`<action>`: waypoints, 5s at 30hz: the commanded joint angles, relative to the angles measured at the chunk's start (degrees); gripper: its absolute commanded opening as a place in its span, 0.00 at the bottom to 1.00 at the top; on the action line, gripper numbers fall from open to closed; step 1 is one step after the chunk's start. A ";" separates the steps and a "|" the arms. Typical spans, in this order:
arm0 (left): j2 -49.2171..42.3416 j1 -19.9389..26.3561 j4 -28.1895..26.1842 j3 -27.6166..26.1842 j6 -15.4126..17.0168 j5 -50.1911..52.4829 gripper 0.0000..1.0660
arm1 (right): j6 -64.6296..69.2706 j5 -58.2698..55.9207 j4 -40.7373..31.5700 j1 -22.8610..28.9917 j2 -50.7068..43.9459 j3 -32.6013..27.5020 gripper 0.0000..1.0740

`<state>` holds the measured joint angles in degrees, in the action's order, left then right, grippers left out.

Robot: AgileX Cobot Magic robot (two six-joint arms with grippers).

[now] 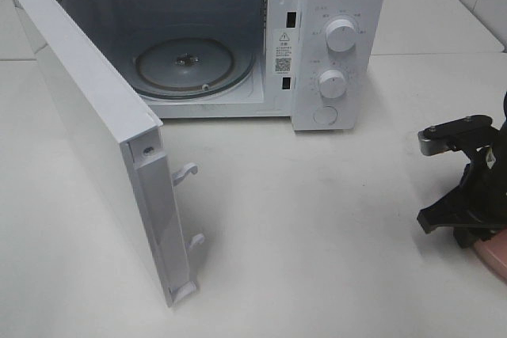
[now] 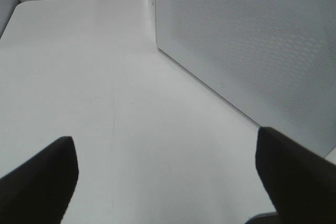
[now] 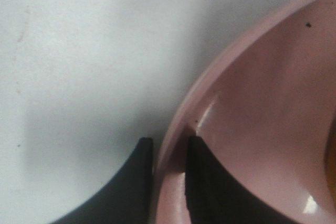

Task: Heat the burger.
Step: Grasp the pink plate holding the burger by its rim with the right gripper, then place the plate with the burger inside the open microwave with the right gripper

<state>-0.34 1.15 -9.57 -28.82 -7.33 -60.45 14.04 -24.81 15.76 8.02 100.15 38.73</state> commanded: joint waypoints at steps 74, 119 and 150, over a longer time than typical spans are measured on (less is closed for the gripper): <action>-1.15 0.06 -0.40 0.17 0.06 0.86 0.79 | 20.00 -31.97 21.83 40.11 -25.44 -7.28 0.00; -1.15 0.06 -0.40 0.17 0.06 0.86 0.79 | -18.45 -10.89 27.44 45.03 -25.44 -7.28 0.00; -1.15 0.06 -0.40 0.17 0.06 0.86 0.79 | -60.62 1.09 9.91 37.30 -25.21 -4.13 0.00</action>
<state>-0.34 1.15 -9.63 -28.82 -7.33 -60.39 -43.03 -26.30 26.18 46.47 75.40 33.23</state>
